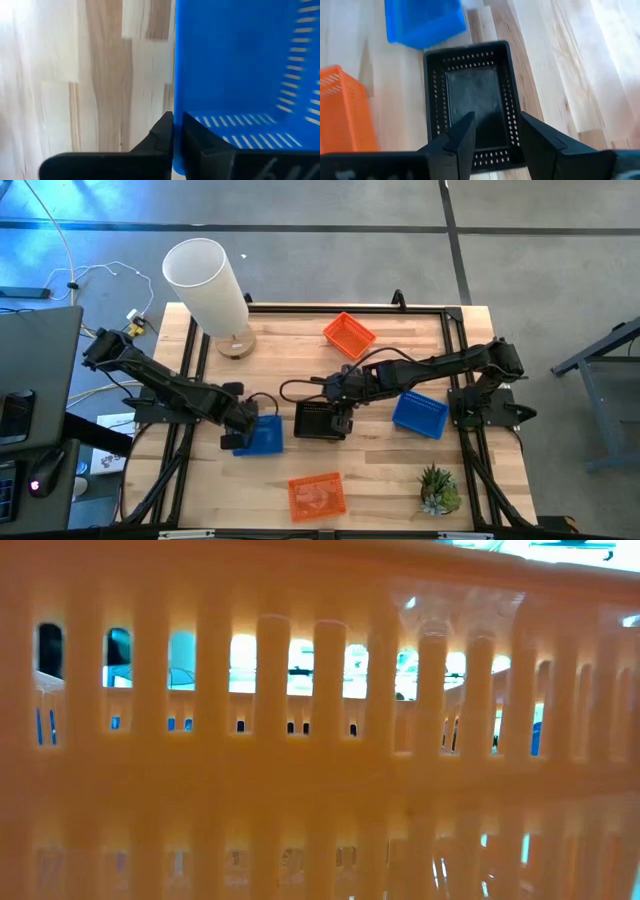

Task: Stack baskets by color
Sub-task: Stack the left blue bin on the right blue bin

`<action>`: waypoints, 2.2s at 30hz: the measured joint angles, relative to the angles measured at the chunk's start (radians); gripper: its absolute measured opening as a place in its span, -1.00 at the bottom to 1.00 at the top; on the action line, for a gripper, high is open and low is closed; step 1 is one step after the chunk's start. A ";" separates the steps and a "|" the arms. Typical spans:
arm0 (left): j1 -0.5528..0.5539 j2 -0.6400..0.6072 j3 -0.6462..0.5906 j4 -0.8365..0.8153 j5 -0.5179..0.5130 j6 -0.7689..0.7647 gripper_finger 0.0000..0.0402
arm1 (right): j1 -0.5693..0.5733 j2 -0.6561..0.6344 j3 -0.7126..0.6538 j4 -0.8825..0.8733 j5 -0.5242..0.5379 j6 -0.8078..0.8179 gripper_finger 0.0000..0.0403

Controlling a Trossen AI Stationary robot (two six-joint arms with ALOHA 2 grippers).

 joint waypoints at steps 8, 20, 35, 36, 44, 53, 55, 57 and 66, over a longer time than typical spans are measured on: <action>0.000 -0.035 0.077 -0.038 -0.046 0.020 -1.00 | 0.005 0.000 0.000 0.073 -0.001 -0.017 -0.34; 0.000 -0.035 0.208 -0.132 -0.093 0.078 -1.00 | 0.008 0.000 0.000 0.190 0.060 -0.125 -0.24; 0.000 -0.031 0.324 -0.215 -0.133 0.124 -1.00 | 0.005 0.000 0.009 0.540 0.052 -0.300 -0.03; 0.000 -0.031 0.329 -0.224 -0.133 0.124 -1.00 | 0.003 0.001 0.021 0.536 0.052 -0.309 -0.03; 0.004 -0.031 0.336 -0.246 -0.133 0.123 -1.00 | -0.006 0.009 0.163 0.418 0.053 -0.356 -0.03; 0.045 0.033 0.336 -0.274 -0.121 0.123 -1.00 | -0.005 0.081 0.237 0.311 0.047 -0.389 -0.03; 0.046 0.047 0.336 -0.272 -0.121 0.133 -1.00 | -0.005 0.099 0.235 0.309 0.029 -0.420 -0.03; 0.046 0.061 0.336 -0.270 -0.117 0.139 -1.00 | -0.005 0.117 0.235 0.310 0.027 -0.432 -0.03; 0.046 0.109 0.336 -0.235 -0.125 0.123 -1.00 | -0.005 0.220 0.236 0.313 0.027 -0.412 -0.03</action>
